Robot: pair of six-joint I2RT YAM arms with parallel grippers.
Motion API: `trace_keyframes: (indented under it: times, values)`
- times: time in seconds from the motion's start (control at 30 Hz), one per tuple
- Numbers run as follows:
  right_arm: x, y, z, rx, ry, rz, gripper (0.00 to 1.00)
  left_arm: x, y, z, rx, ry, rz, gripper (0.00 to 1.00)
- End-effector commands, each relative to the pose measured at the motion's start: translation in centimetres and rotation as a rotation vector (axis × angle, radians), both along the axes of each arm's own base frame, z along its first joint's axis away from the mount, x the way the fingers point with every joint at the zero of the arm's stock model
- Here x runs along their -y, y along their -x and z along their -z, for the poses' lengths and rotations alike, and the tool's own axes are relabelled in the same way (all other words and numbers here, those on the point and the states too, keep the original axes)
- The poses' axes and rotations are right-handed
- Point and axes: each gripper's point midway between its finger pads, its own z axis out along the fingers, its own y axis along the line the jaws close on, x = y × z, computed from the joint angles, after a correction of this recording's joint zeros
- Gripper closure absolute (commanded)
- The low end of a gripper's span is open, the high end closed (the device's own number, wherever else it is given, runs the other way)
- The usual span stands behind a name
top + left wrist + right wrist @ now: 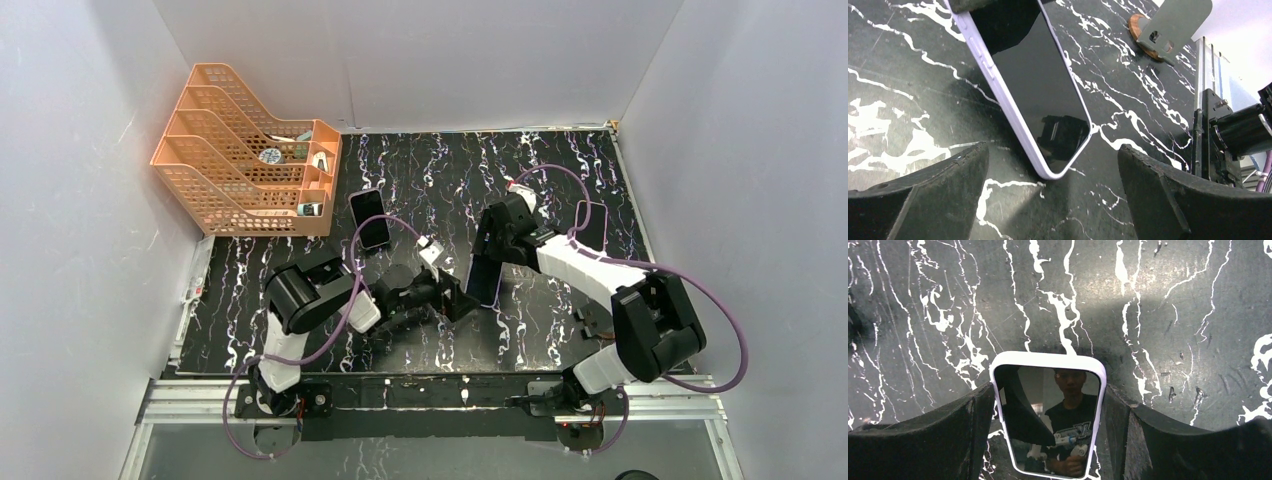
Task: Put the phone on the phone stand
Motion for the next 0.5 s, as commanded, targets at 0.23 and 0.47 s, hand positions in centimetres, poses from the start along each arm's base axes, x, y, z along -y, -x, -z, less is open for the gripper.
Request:
trace_keyframes:
  times: [0.23,0.47]
  values:
    - [-1.7,-0.6,-3.7,0.100,-0.119,-0.030,0.40,2.0,-1.0,1.2,-0.027,0.051,0.062,0.10]
    - [-2.0,-0.1,-4.0,0.104,-0.142,-0.038,0.40,1.6,-1.4,0.9,-0.029,0.103,0.098,0.84]
